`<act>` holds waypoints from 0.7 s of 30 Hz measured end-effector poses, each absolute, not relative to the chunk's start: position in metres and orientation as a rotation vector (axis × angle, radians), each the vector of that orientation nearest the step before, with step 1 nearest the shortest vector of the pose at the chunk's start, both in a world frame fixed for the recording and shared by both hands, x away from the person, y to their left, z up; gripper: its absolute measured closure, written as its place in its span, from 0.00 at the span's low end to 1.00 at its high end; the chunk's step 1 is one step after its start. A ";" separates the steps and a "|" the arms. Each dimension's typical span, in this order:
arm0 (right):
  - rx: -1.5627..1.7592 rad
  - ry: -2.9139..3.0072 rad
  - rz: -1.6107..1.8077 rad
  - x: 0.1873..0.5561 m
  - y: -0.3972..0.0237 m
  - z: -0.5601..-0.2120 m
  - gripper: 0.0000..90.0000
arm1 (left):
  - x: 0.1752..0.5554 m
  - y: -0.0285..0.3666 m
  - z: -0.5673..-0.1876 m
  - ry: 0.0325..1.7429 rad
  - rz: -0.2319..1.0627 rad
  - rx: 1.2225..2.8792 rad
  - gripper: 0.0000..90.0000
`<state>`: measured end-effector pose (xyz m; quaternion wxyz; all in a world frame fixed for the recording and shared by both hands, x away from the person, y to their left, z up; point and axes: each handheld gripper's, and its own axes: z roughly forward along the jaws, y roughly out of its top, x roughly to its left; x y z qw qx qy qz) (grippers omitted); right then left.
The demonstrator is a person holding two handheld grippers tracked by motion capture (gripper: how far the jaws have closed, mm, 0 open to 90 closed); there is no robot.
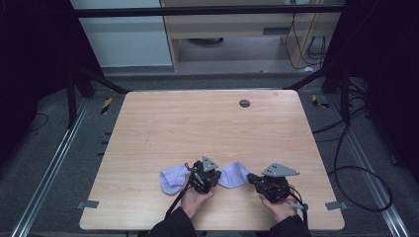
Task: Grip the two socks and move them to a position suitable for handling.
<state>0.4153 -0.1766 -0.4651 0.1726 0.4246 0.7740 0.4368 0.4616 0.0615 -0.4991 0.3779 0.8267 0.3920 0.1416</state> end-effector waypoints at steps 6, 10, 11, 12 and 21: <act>1.327 2.129 1.182 0.434 -0.187 -0.469 0.96 | 0.462 0.061 -0.500 0.997 0.355 2.120 0.99; 1.362 2.100 1.103 0.447 -0.195 -0.475 0.92 | 0.463 0.061 -0.500 0.997 0.360 2.118 0.99; 1.366 2.092 1.090 0.448 -0.196 -0.475 0.89 | 0.463 0.060 -0.501 0.998 0.362 2.117 0.99; 1.366 2.092 1.090 0.448 -0.196 -0.475 0.89 | 0.463 0.060 -0.501 0.998 0.362 2.117 0.98; 1.345 2.041 1.061 0.454 -0.220 -0.472 0.72 | 0.462 0.065 -0.495 1.026 0.358 2.091 0.74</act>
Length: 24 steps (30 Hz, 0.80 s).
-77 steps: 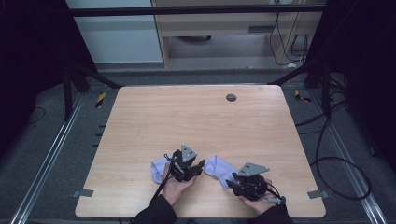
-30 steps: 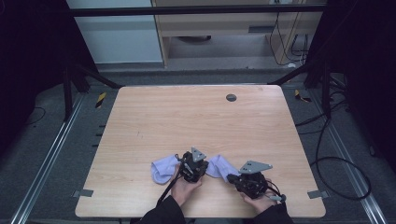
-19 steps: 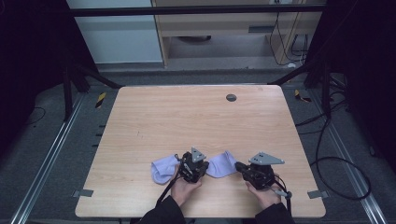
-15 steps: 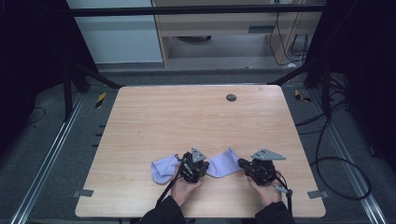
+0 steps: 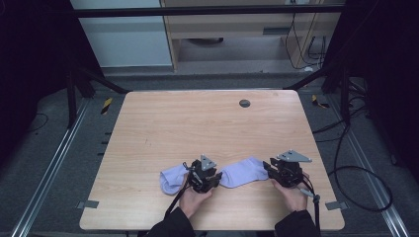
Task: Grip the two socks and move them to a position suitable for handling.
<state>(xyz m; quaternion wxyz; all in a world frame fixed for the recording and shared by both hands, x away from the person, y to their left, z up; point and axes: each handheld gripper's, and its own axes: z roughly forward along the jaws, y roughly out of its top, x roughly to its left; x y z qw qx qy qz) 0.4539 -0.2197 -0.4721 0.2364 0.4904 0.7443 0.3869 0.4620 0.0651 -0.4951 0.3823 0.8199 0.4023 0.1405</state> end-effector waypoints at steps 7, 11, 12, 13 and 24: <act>1.389 2.143 0.977 0.462 -0.224 -0.489 0.71 | 0.463 0.065 -0.498 1.050 0.354 2.097 0.73; 1.398 2.183 0.963 0.466 -0.221 -0.495 0.73 | 0.463 0.065 -0.500 1.054 0.348 2.098 0.79; 1.387 2.190 0.954 0.467 -0.221 -0.496 0.76 | 0.462 0.064 -0.500 1.054 0.348 2.100 0.82; 1.390 2.197 0.948 0.468 -0.221 -0.497 0.78 | 0.462 0.064 -0.500 1.055 0.347 2.100 0.85; 1.393 2.179 0.984 0.456 -0.219 -0.485 0.98 | 0.467 0.061 -0.491 1.031 0.318 2.068 0.98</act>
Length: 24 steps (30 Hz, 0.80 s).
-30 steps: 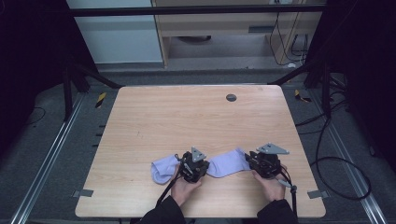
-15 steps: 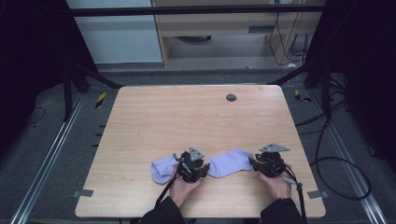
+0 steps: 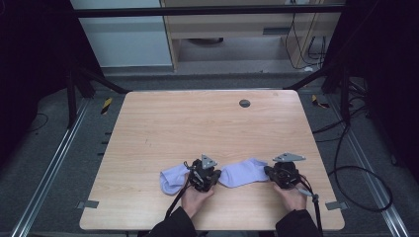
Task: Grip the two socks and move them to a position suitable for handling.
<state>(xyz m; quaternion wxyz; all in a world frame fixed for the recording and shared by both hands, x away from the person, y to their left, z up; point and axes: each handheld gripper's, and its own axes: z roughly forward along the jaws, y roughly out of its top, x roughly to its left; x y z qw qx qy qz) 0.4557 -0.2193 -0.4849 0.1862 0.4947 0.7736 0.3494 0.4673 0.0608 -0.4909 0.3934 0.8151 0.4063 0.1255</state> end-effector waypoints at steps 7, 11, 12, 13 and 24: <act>1.410 2.159 0.989 0.428 -0.231 -0.482 0.97 | 0.473 0.046 -0.492 0.995 0.326 2.107 0.98; 1.450 2.164 0.943 0.419 -0.235 -0.486 0.97 | 0.472 0.040 -0.497 0.970 0.311 2.134 0.98; 1.449 2.169 0.937 0.418 -0.235 -0.486 0.96 | 0.471 0.040 -0.497 0.964 0.317 2.137 0.98; 1.454 2.174 0.922 0.416 -0.235 -0.487 0.94 | 0.471 0.040 -0.496 0.965 0.320 2.134 0.96; 1.374 2.059 1.048 0.415 -0.233 -0.469 0.63 | 0.472 0.095 -0.450 0.995 0.354 1.997 0.64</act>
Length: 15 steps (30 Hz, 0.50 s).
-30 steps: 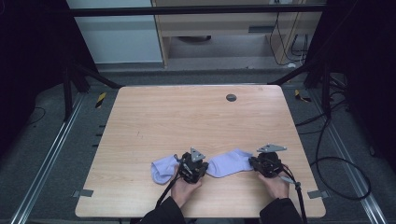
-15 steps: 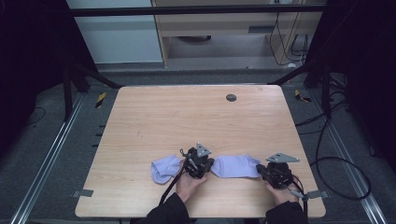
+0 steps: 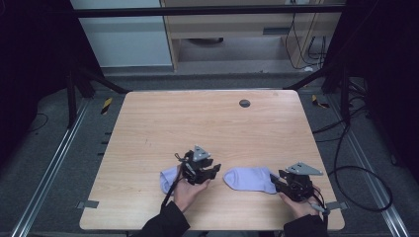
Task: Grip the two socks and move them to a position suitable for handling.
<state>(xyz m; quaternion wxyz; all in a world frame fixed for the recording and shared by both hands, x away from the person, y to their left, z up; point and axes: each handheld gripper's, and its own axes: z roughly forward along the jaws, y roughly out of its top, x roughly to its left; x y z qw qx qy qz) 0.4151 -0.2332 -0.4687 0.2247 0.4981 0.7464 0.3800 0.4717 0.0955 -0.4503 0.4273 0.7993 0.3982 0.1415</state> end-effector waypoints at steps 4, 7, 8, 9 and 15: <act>1.332 2.065 1.118 0.418 -0.222 -0.461 0.56 | 0.470 0.129 -0.432 1.012 0.393 1.952 0.58; 1.278 2.095 1.148 0.422 -0.209 -0.457 0.51 | 0.466 0.156 -0.421 1.029 0.434 1.924 0.54; 1.263 2.108 1.161 0.424 -0.204 -0.456 0.50 | 0.464 0.167 -0.419 1.039 0.446 1.914 0.54; 1.244 2.122 1.174 0.425 -0.198 -0.455 0.48 | 0.463 0.174 -0.417 1.044 0.453 1.911 0.53; 1.173 2.202 1.211 0.434 -0.167 -0.450 0.43 | 0.452 0.222 -0.421 1.139 0.485 1.856 0.52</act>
